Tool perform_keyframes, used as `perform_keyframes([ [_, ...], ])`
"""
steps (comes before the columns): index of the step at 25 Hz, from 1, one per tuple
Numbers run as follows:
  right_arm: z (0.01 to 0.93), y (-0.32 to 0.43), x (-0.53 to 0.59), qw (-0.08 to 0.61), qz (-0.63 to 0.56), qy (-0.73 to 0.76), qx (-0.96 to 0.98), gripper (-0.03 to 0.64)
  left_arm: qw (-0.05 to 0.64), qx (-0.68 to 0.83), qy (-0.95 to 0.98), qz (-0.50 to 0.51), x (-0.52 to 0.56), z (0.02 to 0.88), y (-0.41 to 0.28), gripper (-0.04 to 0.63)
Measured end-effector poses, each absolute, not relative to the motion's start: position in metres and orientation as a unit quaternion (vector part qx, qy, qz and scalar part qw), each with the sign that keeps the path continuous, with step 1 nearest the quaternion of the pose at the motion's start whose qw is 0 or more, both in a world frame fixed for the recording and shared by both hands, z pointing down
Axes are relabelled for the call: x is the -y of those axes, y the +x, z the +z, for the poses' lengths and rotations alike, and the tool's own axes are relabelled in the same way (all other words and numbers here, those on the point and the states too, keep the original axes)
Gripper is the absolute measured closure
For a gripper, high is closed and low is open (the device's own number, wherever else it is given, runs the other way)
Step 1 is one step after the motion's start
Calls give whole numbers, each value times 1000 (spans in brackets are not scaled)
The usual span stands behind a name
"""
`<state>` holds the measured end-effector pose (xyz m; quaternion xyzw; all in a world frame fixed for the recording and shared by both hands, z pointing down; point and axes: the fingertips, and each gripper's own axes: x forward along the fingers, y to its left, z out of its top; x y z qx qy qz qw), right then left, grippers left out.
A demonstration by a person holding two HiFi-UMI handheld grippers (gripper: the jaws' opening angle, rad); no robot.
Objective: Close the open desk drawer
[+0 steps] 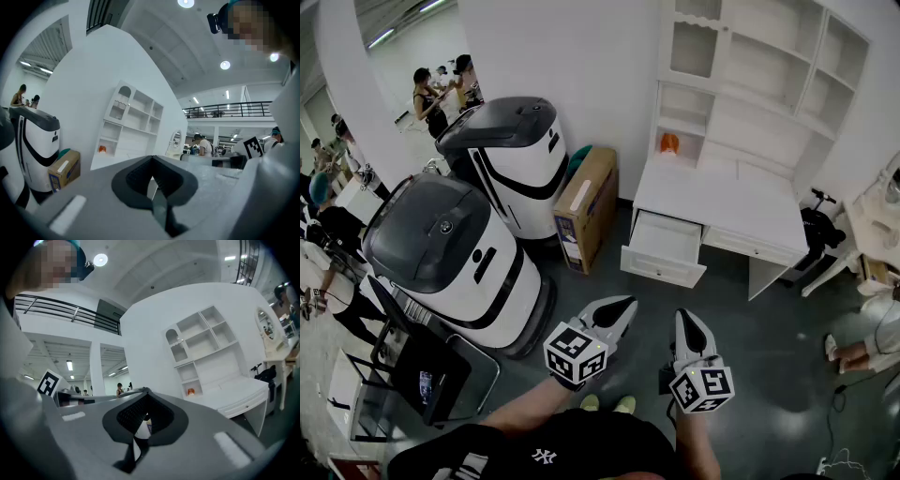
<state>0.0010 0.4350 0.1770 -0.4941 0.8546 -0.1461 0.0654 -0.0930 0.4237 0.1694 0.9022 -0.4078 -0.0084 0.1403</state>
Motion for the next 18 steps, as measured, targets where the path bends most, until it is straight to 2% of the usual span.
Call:
perform_keyframes([
  [18,185,24,-436,91,-172,-475,-858,598,134,413,900,-22,-424,171,-77,595],
])
